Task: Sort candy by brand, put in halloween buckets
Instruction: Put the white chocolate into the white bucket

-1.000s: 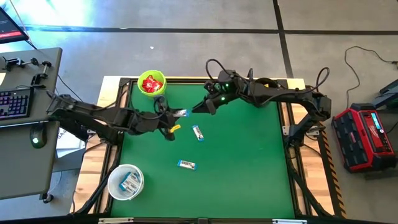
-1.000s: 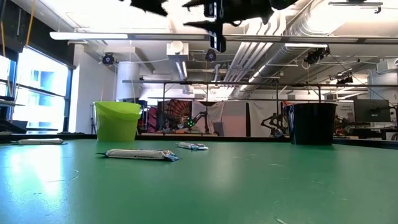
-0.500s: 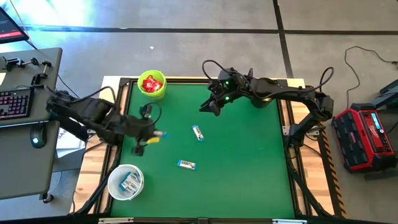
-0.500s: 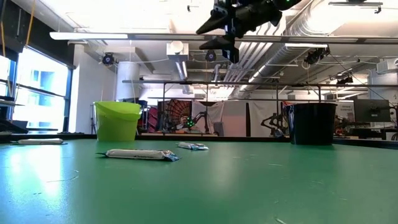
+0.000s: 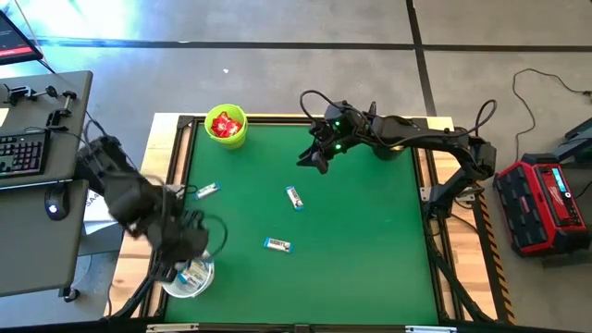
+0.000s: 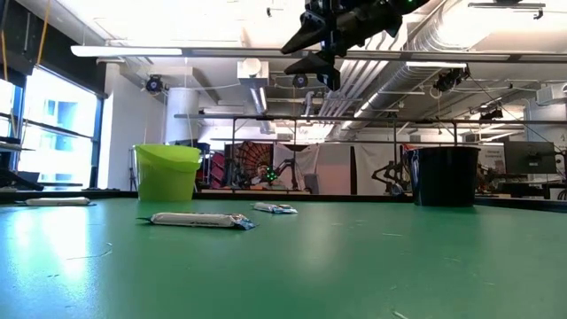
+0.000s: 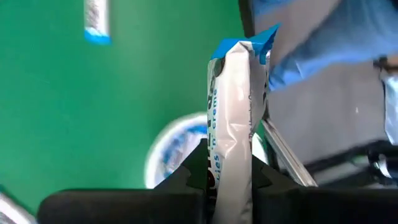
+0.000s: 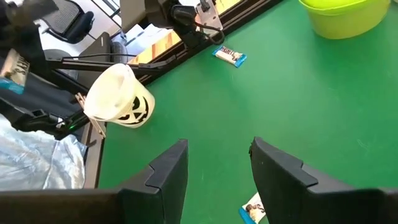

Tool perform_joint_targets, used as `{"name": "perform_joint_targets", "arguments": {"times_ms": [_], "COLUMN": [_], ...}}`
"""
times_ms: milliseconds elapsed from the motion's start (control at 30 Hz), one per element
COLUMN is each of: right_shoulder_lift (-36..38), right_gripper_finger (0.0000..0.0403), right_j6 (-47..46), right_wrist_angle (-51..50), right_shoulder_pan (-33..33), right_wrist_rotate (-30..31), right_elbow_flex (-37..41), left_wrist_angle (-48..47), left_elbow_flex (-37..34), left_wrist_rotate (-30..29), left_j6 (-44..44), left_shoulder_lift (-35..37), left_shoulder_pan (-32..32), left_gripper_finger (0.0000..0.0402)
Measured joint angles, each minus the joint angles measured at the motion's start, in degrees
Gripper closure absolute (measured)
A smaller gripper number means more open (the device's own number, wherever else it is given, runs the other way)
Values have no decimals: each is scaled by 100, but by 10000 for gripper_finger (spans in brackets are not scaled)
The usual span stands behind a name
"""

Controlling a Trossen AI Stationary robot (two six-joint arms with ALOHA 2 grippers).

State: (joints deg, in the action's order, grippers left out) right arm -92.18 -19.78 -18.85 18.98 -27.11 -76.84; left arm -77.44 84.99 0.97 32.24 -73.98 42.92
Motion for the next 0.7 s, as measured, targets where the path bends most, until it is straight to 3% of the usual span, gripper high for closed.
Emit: {"name": "perform_joint_targets", "arguments": {"times_ms": [167,367,700], "right_shoulder_lift": [0,0,0], "right_gripper_finger": [242,242,242], "right_j6": [89,231,231], "right_wrist_angle": [2,3,4], "right_shoulder_pan": [0,2,0], "right_wrist_rotate": [4,4,25], "right_elbow_flex": [0,0,0], "left_wrist_angle": [-316,-36,294], "left_elbow_flex": [-93,-840,-2060], "left_wrist_rotate": [30,198,1147], "left_j6": [1225,2683,2762], "left_shoulder_lift": [-322,-83,-26], "left_shoulder_pan": [717,1130,1241], "left_gripper_finger": [387,395,396]}}
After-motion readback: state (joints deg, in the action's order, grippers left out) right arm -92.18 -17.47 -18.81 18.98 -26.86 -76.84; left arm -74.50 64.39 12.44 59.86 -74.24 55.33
